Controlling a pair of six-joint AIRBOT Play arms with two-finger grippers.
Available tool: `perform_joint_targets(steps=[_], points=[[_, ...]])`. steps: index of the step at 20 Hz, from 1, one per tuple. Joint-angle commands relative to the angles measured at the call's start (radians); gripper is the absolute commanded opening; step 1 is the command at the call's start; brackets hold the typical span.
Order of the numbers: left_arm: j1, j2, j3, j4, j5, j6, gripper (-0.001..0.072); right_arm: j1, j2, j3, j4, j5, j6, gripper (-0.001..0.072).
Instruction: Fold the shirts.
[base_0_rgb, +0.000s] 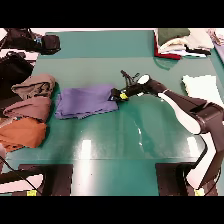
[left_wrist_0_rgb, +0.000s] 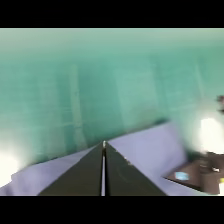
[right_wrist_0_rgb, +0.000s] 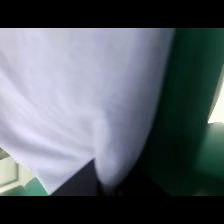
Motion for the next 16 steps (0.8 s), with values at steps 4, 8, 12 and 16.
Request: perform_joint_targets(steps=[4, 8, 12, 16], points=[[0.000, -0.001, -0.001, -0.040, -0.030, 0.001, 0.0023, -0.076, -0.018, 0.237, -0.034, 0.037, 0.040, 0.0018], [-0.037, -0.001, -0.001, -0.034, -0.038, 0.027, 0.0023, -0.271, 0.122, 0.256, -0.310, 0.093, 0.143, 0.0018], [-0.122, -0.001, -0.001, -0.033, -0.002, 0.027, 0.0023, -0.518, 0.275, 0.224, -0.495, 0.145, 0.181, 0.0018], [-0.190, -0.001, -0.001, -0.033, 0.024, 0.026, 0.0022, -0.776, 0.351, 0.216, -0.540, 0.179, 0.185, 0.0018]])
